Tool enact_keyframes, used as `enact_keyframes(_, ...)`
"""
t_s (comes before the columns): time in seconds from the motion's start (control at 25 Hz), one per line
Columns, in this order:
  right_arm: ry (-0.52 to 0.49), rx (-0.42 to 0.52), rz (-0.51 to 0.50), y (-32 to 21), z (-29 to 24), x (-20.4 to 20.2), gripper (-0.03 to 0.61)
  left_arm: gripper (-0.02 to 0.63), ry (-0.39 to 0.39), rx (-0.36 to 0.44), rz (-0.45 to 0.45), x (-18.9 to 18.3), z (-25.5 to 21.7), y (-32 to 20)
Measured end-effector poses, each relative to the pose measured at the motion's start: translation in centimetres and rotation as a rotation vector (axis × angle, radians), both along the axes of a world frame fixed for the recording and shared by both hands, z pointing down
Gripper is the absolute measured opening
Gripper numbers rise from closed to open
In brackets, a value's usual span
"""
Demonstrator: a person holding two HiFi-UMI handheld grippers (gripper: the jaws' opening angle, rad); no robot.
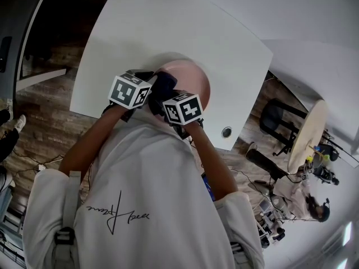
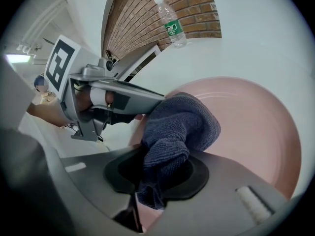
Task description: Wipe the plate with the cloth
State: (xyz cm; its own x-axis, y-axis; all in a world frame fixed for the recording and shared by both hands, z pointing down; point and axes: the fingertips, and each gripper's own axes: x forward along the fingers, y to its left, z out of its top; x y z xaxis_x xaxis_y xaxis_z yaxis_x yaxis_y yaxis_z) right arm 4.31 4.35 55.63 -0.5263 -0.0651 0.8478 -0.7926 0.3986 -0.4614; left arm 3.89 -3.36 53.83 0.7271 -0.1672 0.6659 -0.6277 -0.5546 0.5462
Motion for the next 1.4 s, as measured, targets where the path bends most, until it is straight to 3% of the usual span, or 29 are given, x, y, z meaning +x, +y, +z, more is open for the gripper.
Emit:
enact_keyframes(0.56, -0.063, -0.066, -0.136, 2.9, -0.1, -0.6, 0.104, 0.054, 0.006, -0.006, -0.011, -0.4, 0.0, 0.2)
enact_keyframes(1.4, -0.107, -0.167, -0.206, 5.1, -0.3, 0.7, 0.105, 0.054, 0.013, -0.013, -0.012, -0.3, -0.1, 0.2)
